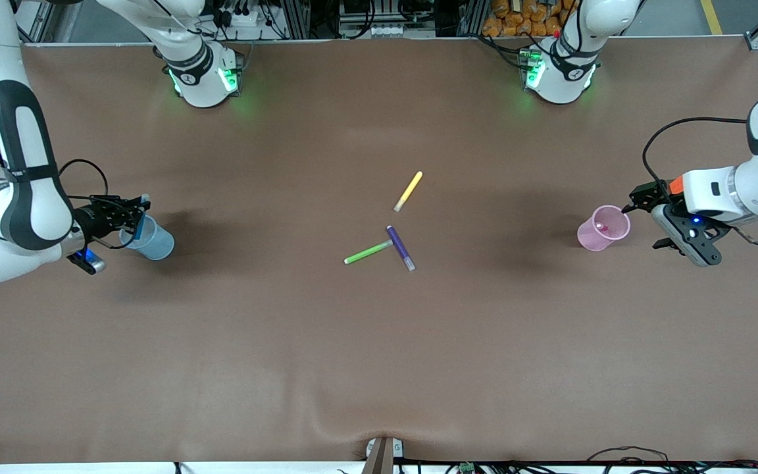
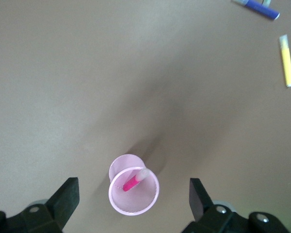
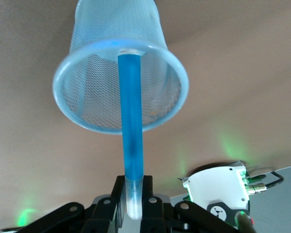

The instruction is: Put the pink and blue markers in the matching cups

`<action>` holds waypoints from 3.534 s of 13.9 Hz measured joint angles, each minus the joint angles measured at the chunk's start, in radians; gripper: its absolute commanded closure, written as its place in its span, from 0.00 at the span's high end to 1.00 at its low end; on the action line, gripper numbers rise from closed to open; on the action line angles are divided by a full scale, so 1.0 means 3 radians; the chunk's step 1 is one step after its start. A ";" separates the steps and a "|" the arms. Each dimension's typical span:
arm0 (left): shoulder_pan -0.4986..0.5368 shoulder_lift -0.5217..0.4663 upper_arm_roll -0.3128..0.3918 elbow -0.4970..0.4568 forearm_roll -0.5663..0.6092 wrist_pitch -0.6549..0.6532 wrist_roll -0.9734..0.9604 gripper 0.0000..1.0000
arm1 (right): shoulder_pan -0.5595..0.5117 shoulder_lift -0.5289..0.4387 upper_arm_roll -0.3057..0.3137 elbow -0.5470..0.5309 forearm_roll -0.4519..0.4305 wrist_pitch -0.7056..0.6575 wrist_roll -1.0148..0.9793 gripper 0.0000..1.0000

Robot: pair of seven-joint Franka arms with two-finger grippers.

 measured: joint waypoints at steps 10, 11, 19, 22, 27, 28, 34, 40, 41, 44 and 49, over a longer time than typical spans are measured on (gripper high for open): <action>-0.0623 -0.0040 0.0064 0.0665 0.0000 -0.0378 -0.1117 1.00 | 0.0046 0.0047 0.0068 0.0661 0.0034 -0.0580 -0.0003 1.00; -0.0673 -0.0054 0.0077 0.0710 0.0000 -0.0404 -0.1277 1.00 | 0.0059 0.0046 0.0074 0.0790 0.0034 -0.0686 -0.0002 1.00; -0.1399 -0.0121 0.0446 0.1082 0.0208 -0.0422 -0.2339 1.00 | 0.0257 0.0016 0.0092 0.1956 -0.0063 -0.1168 -0.0002 1.00; -0.1787 -0.0121 0.0741 0.1288 0.0213 -0.0445 -0.2842 1.00 | 0.0252 -0.0022 0.0075 0.2226 -0.0145 -0.1205 -0.0002 1.00; -0.2546 -0.0127 0.1266 0.1458 0.0224 -0.0463 -0.3710 1.00 | 0.0260 -0.0418 0.0084 0.2466 -0.0146 -0.1239 -0.0009 1.00; -0.2604 -0.0127 0.1277 0.1478 0.0228 -0.0469 -0.3826 1.00 | 0.0258 -0.0488 0.0080 0.2466 -0.0147 -0.1247 -0.0009 1.00; -0.2655 -0.0141 0.1278 0.1522 0.0359 -0.0713 -0.4118 1.00 | 0.0423 -0.0721 0.0093 0.2422 -0.0411 -0.1249 -0.0121 1.00; -0.2495 -0.0208 0.1303 0.1532 0.0426 -0.0754 -0.4131 1.00 | 0.0390 -0.1466 0.0055 0.1260 -0.0488 -0.0484 -0.0802 1.00; -0.2411 -0.0230 0.1303 0.1534 0.0425 -0.0755 -0.4081 1.00 | 0.0370 -0.1613 0.0050 0.1055 -0.0490 -0.0399 -0.0894 1.00; -0.2254 -0.0265 0.1303 0.1545 0.0425 -0.0756 -0.3951 1.00 | 0.0367 -0.1839 0.0056 0.0759 -0.0498 -0.0320 -0.0978 1.00; -0.2251 -0.0295 0.1302 0.1549 0.0425 -0.0761 -0.3951 1.00 | 0.0392 -0.1895 0.0088 0.0659 -0.0613 -0.0275 -0.1087 1.00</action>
